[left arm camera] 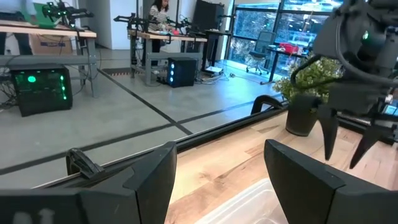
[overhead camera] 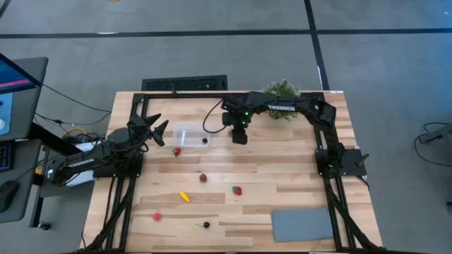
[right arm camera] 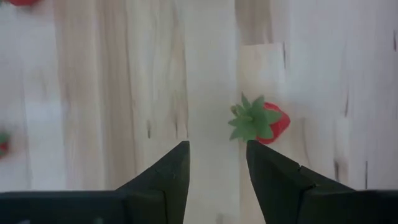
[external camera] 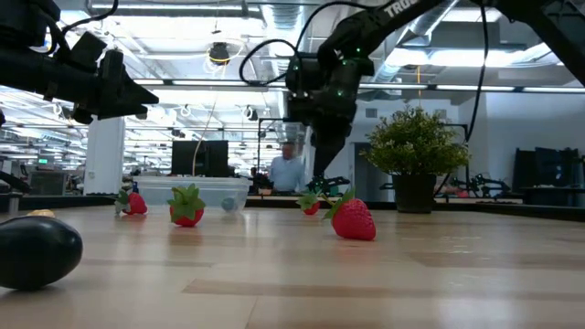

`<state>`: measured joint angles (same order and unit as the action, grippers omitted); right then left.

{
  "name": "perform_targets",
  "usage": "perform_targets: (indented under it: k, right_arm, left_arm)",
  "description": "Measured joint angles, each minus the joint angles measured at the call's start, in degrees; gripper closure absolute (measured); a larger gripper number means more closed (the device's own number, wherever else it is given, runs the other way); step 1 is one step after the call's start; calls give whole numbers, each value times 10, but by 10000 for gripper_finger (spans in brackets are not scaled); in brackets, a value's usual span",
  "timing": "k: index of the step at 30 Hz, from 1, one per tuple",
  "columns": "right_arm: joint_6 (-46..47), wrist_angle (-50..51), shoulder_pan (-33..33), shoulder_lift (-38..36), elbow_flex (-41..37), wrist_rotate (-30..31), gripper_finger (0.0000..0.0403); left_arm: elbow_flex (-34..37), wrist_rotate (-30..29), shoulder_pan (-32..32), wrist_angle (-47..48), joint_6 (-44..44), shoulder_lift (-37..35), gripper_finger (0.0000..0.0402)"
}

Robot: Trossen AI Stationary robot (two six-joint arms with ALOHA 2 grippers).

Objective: Pick and placing Produce into tupperware
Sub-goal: Put the strawberry into the transparent bin

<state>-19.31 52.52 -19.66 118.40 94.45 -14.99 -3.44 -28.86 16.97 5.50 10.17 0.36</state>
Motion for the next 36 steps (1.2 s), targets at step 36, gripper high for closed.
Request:
perform_targets:
  k: [36]
  right_arm:
    - [-2,-68,0,1,-2,65,145]
  left_arm:
    - [0,0,0,0,0,0,166]
